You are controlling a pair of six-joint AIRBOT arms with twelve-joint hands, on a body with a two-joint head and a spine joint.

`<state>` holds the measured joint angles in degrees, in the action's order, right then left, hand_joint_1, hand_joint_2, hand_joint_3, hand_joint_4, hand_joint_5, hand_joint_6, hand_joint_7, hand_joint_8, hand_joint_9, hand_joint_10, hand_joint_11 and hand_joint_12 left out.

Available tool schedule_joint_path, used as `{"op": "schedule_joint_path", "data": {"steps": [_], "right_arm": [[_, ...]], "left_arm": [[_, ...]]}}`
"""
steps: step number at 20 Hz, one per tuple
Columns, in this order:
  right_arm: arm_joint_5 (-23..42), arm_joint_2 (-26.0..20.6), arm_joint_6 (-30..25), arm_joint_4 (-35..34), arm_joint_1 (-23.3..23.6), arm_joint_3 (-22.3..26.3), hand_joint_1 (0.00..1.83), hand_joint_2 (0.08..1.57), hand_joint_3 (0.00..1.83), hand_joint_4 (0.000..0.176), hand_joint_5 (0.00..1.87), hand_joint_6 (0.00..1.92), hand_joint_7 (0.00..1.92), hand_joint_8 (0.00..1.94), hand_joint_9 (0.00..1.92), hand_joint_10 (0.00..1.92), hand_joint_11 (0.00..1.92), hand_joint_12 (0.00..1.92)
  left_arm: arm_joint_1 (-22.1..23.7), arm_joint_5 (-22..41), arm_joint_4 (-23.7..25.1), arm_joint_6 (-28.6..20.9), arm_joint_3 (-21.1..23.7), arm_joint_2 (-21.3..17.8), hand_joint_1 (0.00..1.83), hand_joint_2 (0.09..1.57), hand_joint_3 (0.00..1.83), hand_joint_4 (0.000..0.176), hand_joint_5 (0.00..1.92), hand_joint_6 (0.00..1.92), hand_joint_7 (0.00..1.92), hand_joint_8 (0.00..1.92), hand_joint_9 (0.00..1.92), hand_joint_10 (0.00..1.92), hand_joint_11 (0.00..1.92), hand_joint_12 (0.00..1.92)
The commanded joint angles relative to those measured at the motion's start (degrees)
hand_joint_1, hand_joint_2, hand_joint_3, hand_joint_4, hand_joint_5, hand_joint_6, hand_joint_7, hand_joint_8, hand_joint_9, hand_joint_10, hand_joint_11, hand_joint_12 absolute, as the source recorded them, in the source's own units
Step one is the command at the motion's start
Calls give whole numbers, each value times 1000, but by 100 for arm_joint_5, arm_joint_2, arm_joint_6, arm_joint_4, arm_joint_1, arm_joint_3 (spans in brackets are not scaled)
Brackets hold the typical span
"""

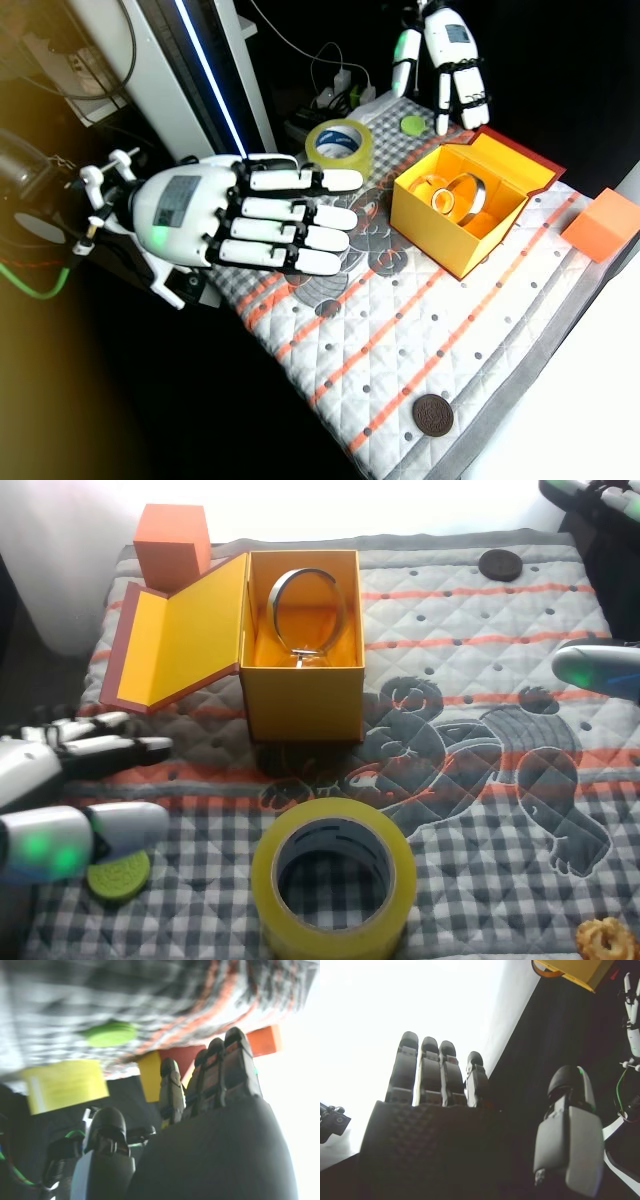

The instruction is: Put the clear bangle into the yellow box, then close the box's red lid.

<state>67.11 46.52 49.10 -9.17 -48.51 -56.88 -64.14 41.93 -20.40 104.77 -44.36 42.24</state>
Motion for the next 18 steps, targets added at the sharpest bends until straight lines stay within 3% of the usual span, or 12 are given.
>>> {"op": "schedule_joint_path", "data": {"steps": [1, 4, 5, 9, 13, 18], "right_arm": [[718, -25, -42, -63, 42, -29, 193, 1049, 5, 124, 0, 0, 30, 2, 0, 0, 0, 0], [718, -26, -54, -92, 35, -27, 191, 1061, 8, 153, 1, 1, 46, 8, 0, 0, 0, 0], [718, -25, -54, -96, 34, -27, 171, 1078, 13, 140, 0, 0, 64, 13, 0, 0, 0, 0], [718, -6, -60, -120, 6, -25, 144, 1095, 11, 131, 6, 2, 92, 14, 0, 0, 0, 0], [718, -7, -90, -142, -28, -23, 115, 1119, 12, 140, 22, 5, 117, 12, 0, 0, 0, 0], [718, -4, -93, -158, -50, -22, 93, 1129, 9, 135, 19, 1, 125, 7, 13, 5, 0, 0]], "left_arm": [[111, 374, 57, -14, -75, 84, 0, 1151, 0, 176, 197, 0, 0, 0, 0, 0, 0, 0], [233, 129, 76, -14, -209, 214, 28, 1144, 0, 176, 231, 11, 0, 0, 0, 0, 0, 0], [244, 91, 70, -14, -238, 245, 47, 1144, 0, 176, 243, 13, 0, 0, 0, 0, 0, 0], [337, -6, -89, -14, -428, 413, 1, 1149, 0, 176, 213, 7, 0, 0, 0, 0, 0, 0], [568, -27, -249, -11, -633, 622, 0, 1133, 0, 176, 220, 9, 0, 0, 0, 0, 0, 0], [769, 264, -355, -1, -700, 567, 0, 1136, 0, 176, 94, 0, 0, 0, 0, 0, 0, 0]]}}
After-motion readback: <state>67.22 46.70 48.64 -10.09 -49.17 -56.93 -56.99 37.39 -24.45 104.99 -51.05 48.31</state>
